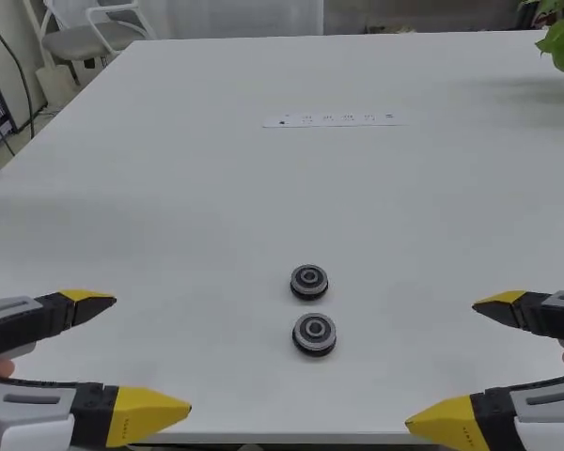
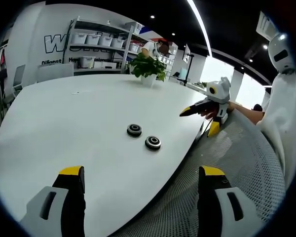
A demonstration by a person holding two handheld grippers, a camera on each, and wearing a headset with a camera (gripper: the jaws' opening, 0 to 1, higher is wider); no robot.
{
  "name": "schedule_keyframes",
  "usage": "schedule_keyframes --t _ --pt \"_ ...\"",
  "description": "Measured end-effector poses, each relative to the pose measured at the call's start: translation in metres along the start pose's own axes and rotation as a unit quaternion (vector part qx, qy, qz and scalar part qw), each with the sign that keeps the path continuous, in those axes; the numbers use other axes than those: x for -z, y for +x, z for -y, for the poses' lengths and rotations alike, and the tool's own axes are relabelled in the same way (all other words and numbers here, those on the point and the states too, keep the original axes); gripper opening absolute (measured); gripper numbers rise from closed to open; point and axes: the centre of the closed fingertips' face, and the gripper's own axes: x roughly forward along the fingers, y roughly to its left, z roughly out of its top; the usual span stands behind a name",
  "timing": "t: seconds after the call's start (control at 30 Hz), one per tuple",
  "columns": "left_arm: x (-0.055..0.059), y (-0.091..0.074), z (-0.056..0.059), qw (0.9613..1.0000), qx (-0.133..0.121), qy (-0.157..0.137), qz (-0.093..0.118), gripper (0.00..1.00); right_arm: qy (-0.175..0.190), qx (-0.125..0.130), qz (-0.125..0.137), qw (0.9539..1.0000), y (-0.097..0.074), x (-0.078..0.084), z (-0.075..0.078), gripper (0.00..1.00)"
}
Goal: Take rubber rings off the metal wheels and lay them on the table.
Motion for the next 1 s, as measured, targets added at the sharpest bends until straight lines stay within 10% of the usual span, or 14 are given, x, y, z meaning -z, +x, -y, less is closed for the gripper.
schedule_keyframes --t 1.0 --pt "0.0001 0.0007 0.0012 1.0000 0.007 -0.003 0.000 0.93 -0.001 -0.001 -0.003 1.0000 0.0006 0.0007 0.0006 0.93"
